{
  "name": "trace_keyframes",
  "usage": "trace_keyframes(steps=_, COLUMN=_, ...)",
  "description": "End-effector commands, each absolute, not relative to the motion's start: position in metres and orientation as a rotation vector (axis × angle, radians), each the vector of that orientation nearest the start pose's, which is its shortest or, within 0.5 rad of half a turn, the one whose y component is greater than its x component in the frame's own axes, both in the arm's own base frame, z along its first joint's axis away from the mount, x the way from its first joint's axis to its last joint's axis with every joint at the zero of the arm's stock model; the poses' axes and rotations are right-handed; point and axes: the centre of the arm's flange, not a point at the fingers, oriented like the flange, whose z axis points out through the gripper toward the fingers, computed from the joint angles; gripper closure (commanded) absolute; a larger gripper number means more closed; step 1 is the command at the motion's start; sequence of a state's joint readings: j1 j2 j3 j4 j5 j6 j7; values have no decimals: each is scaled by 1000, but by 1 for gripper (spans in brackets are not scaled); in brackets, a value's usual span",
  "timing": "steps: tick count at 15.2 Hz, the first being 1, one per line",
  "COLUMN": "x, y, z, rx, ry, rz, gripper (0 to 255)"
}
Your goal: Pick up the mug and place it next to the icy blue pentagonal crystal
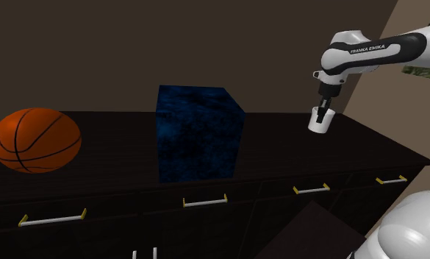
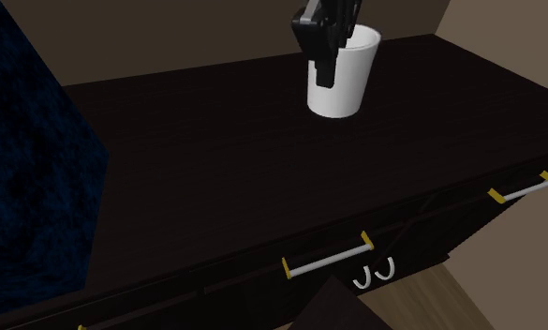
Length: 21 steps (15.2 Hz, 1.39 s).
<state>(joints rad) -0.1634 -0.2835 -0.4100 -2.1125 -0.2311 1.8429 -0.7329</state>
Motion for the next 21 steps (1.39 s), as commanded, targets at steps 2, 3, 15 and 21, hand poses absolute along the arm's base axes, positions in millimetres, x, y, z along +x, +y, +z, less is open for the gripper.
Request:
trace_keyframes(steps=2, x=384, y=-286, z=539, rx=-3202, ry=-382, rz=114, gripper=255)
trace_keyframes(steps=3, x=384, y=-286, z=544, rx=-3202, ry=-382, rz=114, gripper=255)
trace_keyframes(steps=15, x=384, y=-286, z=607, rx=-3202, ry=-382, rz=114, gripper=255)
trace_keyframes(steps=21, x=384, y=-286, z=639, rx=-3202, ry=-382, rz=114, gripper=255)
